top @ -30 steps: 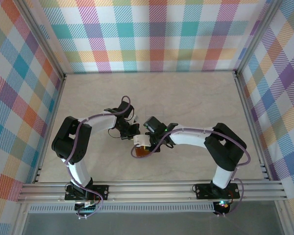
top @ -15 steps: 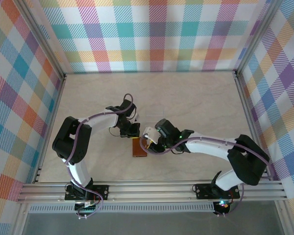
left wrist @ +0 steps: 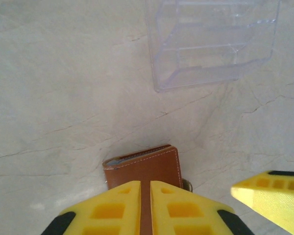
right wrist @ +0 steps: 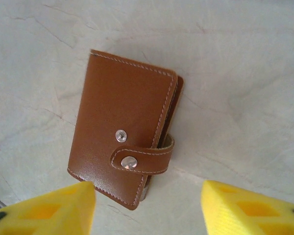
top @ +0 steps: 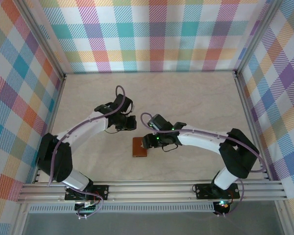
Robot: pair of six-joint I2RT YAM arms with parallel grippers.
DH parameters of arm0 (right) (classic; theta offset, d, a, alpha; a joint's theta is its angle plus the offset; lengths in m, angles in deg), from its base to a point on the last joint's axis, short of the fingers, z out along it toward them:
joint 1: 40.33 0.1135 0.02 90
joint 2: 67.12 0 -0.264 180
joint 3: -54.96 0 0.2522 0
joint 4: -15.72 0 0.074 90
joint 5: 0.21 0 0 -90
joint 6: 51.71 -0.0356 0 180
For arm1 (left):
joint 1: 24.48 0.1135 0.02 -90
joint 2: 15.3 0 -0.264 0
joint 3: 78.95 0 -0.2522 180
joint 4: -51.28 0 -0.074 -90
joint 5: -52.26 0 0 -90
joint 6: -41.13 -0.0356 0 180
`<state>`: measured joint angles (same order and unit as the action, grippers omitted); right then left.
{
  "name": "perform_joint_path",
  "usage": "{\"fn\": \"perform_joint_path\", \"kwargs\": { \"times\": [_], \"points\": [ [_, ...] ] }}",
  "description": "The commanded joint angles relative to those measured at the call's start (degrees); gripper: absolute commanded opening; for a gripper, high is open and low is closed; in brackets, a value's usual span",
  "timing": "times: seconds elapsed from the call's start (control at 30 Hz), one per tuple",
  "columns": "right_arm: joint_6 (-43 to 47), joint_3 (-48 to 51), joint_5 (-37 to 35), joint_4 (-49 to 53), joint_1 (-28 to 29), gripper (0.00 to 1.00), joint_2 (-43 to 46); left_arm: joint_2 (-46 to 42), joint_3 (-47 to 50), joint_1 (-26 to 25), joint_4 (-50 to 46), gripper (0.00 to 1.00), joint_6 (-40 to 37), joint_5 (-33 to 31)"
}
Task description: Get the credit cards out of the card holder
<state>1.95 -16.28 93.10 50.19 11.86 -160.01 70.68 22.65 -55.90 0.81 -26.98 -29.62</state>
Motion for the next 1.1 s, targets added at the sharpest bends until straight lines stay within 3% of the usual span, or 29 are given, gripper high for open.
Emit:
{"fn": "perform_joint_path", "kwargs": {
  "times": [0.0, 0.43, 0.57, 0.73, 0.93, 1.07],
  "points": [
    [-7.78, -3.64, 1.74, 5.05, 1.19, 0.66, -3.51, -4.06, 4.04, 0.80, -2.24, 0.17, 2.92, -2.65],
    [-5.42, -10.93, 0.05, 9.55, 1.25, 0.68, -10.52, -9.88, 12.25, 0.36, -1.97, 0.31, 6.22, -2.17],
    [-5.12, -10.63, -0.48, 10.44, 0.74, 0.63, -11.12, -9.33, 11.81, -0.41, -2.14, 0.33, 6.56, -2.99],
    [-4.84, -7.33, -1.03, 10.08, -0.36, 0.47, -7.98, -7.34, 10.38, -2.08, -2.32, 0.36, 6.67, -3.59],
    [-4.97, -2.47, -0.10, 7.75, -1.77, 0.20, -4.77, -3.95, 8.46, -5.19, -1.38, 0.42, 7.29, -3.55],
    [-5.00, -0.18, 1.73, 4.91, -2.43, 0.12, -3.94, -0.67, 7.10, -7.43, -0.05, 0.48, 8.32, -3.47]
  ]
}}
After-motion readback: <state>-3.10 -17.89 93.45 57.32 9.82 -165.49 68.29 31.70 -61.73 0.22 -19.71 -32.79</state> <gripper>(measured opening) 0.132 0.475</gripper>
